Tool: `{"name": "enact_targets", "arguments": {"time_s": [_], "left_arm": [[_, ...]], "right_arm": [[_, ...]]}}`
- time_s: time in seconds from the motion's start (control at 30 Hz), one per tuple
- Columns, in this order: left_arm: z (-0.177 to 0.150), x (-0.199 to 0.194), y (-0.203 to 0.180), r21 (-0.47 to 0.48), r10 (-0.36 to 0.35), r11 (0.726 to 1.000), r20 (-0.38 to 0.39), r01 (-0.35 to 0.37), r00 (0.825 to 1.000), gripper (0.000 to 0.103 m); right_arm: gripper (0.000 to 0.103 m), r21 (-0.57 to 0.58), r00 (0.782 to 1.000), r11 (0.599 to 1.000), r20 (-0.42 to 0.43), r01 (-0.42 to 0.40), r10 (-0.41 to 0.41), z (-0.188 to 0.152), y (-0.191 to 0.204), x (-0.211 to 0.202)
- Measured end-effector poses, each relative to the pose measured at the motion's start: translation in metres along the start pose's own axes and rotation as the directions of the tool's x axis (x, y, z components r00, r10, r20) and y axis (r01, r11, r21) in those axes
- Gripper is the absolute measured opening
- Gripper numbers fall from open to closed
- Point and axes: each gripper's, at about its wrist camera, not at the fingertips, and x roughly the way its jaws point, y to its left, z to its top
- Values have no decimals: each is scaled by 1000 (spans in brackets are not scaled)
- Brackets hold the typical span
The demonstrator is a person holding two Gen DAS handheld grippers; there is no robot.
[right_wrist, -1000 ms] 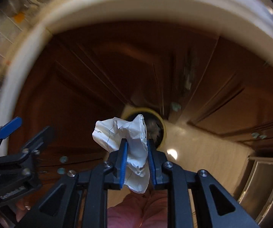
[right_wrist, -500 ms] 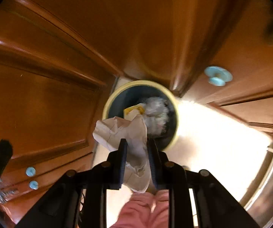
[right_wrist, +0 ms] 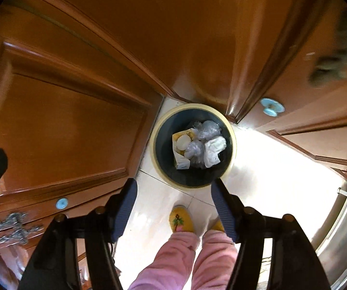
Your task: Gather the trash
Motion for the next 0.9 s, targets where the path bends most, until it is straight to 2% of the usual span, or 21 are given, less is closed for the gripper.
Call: {"name": "enact_targets", "arguments": {"time_s": [0.1, 0.23, 0.33, 0.5, 0.63, 0.8, 0.9], "left_arm": [[5, -27, 5, -6, -20, 1000, 4, 20, 1000, 102], [11, -63, 13, -26, -98, 995, -24, 97, 995, 102], [17, -98, 13, -10, -133, 991, -24, 133, 991, 102], [32, -164, 7, 35, -180, 983, 52, 178, 982, 102], [48, -224, 2, 89, -222, 974, 152, 211, 963, 102], [63, -290, -1, 125, -268, 962, 269, 242, 925, 102], [69, -316, -6, 148, -289, 956, 315, 254, 904, 102]], "right_arm": [[64, 28, 1000, 999, 11, -23, 22, -12, 1, -34], [64, 19, 999, 999, 45, -27, 26, -27, 9, -83], [64, -16, 994, 1000, 104, -19, 20, -37, 18, -127], [64, -26, 970, 999, 244, 20, -13, -55, 25, -213], [64, 16, 919, 999, 390, 48, -50, -69, 25, -282], [64, 54, 816, 991, 563, 125, -134, -87, 33, -366], [64, 77, 777, 990, 614, 118, -140, -94, 35, -403]]}}
